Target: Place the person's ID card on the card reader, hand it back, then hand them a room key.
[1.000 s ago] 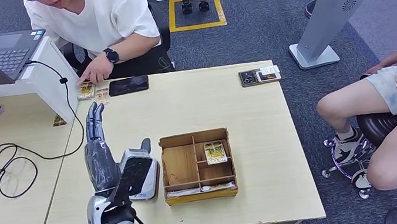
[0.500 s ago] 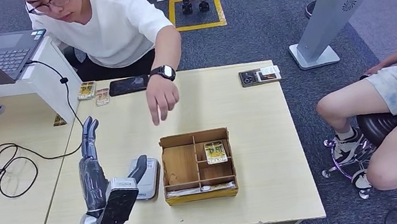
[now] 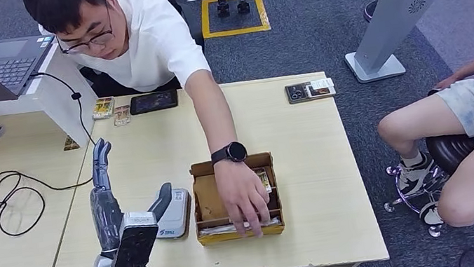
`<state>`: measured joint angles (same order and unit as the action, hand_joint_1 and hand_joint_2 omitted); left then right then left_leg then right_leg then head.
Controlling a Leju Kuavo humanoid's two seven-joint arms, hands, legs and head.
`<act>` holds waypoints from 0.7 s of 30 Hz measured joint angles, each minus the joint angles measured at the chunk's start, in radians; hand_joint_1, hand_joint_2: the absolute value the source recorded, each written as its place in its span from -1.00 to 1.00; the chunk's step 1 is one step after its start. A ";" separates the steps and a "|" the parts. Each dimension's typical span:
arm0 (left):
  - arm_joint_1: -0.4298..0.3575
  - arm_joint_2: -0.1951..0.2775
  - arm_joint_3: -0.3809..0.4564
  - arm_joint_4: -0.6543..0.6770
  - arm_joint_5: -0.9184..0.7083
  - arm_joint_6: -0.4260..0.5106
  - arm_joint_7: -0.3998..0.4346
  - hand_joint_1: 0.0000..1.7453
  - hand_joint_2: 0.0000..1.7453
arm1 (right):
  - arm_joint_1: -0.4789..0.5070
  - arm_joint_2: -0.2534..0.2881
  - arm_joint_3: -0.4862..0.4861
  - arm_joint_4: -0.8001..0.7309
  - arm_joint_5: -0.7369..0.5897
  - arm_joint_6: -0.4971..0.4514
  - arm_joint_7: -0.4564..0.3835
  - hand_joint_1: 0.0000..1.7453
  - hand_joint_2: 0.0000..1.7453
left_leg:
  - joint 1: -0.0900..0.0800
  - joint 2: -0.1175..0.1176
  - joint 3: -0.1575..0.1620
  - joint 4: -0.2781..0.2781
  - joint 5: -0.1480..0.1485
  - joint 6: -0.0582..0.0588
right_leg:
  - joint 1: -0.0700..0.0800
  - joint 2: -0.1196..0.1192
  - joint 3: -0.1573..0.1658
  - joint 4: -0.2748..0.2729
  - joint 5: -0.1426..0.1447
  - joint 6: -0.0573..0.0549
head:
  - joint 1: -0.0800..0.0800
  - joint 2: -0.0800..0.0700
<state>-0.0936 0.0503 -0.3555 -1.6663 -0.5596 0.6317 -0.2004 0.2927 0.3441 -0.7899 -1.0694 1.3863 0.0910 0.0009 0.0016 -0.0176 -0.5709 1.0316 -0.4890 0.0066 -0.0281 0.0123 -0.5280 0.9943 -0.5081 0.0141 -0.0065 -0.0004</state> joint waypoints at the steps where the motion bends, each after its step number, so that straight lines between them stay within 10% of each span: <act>1: 0.000 0.000 0.000 0.000 0.000 0.002 -0.002 -1.00 1.00 | -0.001 0.000 -0.004 0.002 0.004 0.000 -0.002 -1.00 1.00 | 0.000 0.000 0.000 0.000 0.000 0.000 | 0.000 0.000 0.000 0.000 0.000 0.000 | 0.000 0.000; 21: 0.049 0.019 0.000 -0.024 -0.059 0.020 -0.019 -1.00 1.00 | -0.004 0.000 -0.031 0.009 0.002 0.004 -0.005 -1.00 1.00 | 0.000 0.000 0.000 0.000 0.000 0.000 | 0.000 0.000 0.000 0.000 0.000 0.000 | 0.000 0.000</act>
<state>-0.0442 0.0694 -0.3555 -1.6907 -0.6190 0.6517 -0.2197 0.2883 0.3441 -0.8209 -1.0605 1.3879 0.0950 -0.0045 0.0016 -0.0177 -0.5709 1.0316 -0.4890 0.0066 -0.0281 0.0122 -0.5279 0.9943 -0.5081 0.0141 -0.0065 -0.0004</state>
